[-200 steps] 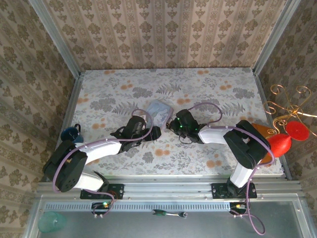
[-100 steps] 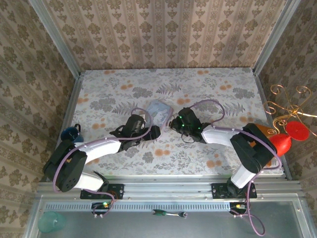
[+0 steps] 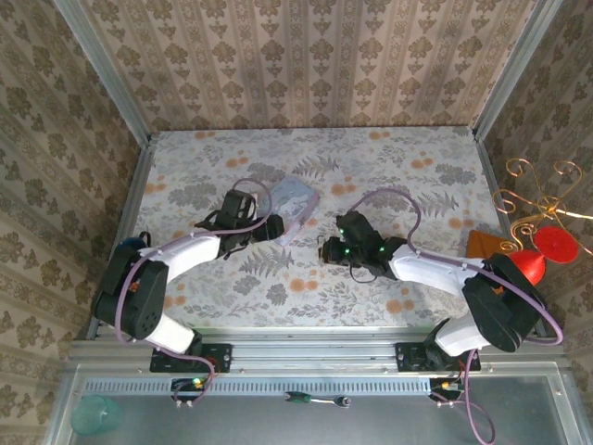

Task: Unlock the padlock with the key

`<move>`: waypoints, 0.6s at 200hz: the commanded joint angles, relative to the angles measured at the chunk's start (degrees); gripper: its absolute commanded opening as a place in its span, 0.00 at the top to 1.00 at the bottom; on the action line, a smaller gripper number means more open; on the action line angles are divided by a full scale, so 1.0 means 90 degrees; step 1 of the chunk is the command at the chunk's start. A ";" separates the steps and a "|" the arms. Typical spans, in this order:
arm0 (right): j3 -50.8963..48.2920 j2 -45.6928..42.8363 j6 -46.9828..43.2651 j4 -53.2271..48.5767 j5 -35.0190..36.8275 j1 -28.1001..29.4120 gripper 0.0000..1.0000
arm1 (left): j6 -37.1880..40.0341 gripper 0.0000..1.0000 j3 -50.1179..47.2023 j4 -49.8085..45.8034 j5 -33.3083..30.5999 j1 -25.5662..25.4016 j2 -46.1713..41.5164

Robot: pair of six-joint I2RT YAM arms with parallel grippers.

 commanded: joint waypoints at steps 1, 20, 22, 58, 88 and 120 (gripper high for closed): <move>-0.0193 -0.0229 -0.0270 -0.0550 -0.0314 0.0282 1.00 | 0.0535 0.22 -0.0383 -0.0774 -0.0806 0.0063 -0.0831; -0.0310 -0.0228 -0.0224 -0.0570 -0.0393 0.0551 1.00 | 0.0667 0.18 -0.1024 -0.0386 -0.1023 0.0068 -0.1857; -0.0320 -0.0230 -0.0214 -0.0562 -0.0407 0.0574 1.00 | 0.0694 0.18 -0.1071 -0.0391 -0.1043 0.0079 -0.1961; -0.0498 0.0131 0.0012 -0.0165 -0.0748 0.0791 1.00 | 0.1105 0.14 -0.1741 -0.0617 -0.1247 0.0174 -0.3496; -0.0492 0.0591 -0.0039 0.0008 -0.1012 0.0801 1.00 | 0.1370 0.09 -0.2177 -0.0670 -0.1485 0.0199 -0.4261; -0.0363 0.0789 -0.0156 -0.0253 -0.0951 0.0785 1.00 | 0.1425 0.08 -0.2393 -0.0485 -0.1541 0.0482 -0.4379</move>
